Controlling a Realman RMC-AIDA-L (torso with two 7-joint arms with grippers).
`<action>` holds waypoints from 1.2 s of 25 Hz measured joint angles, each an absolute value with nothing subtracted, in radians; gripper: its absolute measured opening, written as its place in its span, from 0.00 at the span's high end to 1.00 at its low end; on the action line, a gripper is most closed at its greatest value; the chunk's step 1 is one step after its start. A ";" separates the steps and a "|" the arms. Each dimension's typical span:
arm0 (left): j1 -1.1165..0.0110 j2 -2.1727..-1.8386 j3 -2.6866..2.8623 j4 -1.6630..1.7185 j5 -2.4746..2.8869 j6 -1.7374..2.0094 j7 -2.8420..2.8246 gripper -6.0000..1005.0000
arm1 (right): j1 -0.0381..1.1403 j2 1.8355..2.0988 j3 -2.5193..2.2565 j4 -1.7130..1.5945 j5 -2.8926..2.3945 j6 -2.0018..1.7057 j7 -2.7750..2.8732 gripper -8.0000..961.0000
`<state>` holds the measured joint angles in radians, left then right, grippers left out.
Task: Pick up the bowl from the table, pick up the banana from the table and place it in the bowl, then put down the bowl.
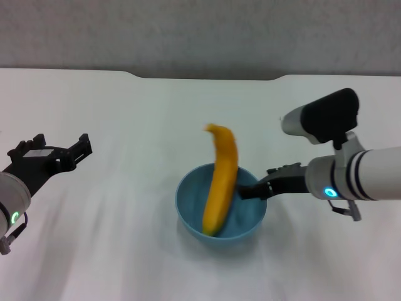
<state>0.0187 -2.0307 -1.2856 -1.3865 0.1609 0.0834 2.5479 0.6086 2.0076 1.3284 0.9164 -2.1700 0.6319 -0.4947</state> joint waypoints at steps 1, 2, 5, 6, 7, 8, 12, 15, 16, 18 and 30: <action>0.019 -2.031 -1.285 -1.387 0.161 0.083 2.548 0.11 | 0.595 2.007 1.339 0.932 -2.191 0.633 -0.490 0.11; 0.020 -2.031 -1.285 -1.387 0.161 0.082 2.548 0.11 | 0.578 2.007 1.349 0.951 -2.212 0.633 -0.486 0.08; 0.020 -2.031 -1.285 -1.387 0.161 0.082 2.548 0.11 | 0.525 2.007 1.370 1.031 -2.252 0.633 -0.485 0.06; 0.021 -2.031 -1.286 -1.387 0.161 0.082 2.548 0.11 | 0.508 2.007 1.372 1.058 -2.264 0.631 -0.486 0.06; 0.023 -2.031 -1.288 -1.387 0.161 0.080 2.548 0.11 | 0.491 2.007 1.373 1.081 -2.277 0.626 -0.487 0.06; 0.027 -2.031 -1.293 -1.387 0.161 0.070 2.550 0.11 | 0.449 2.008 1.371 1.137 -2.311 0.605 -0.491 0.06; 0.049 -2.031 -1.307 -1.381 0.161 0.004 2.550 0.11 | 0.384 2.008 1.360 1.201 -2.357 0.545 -0.494 0.06; 0.078 -2.031 -1.323 -1.341 0.161 -0.135 2.549 0.11 | 0.321 2.008 1.344 1.228 -2.365 0.452 -0.514 0.07; 0.083 -2.031 -1.330 -1.309 0.161 -0.204 2.548 0.11 | 0.300 2.008 1.338 1.231 -2.364 0.415 -0.526 0.07; 0.090 -2.031 -1.341 -1.245 0.161 -0.324 2.547 0.11 | 0.265 2.008 1.326 1.232 -2.362 0.346 -0.543 0.07; -0.031 -2.035 -1.425 -0.754 0.159 -0.883 2.561 0.11 | 0.168 2.008 1.146 1.027 -2.339 -0.228 -0.538 0.07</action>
<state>-0.0310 -2.0353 -1.4249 -0.7542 0.1586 -0.8829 2.5611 0.1682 2.0081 1.1463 1.0265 -2.3394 -0.2278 -0.5385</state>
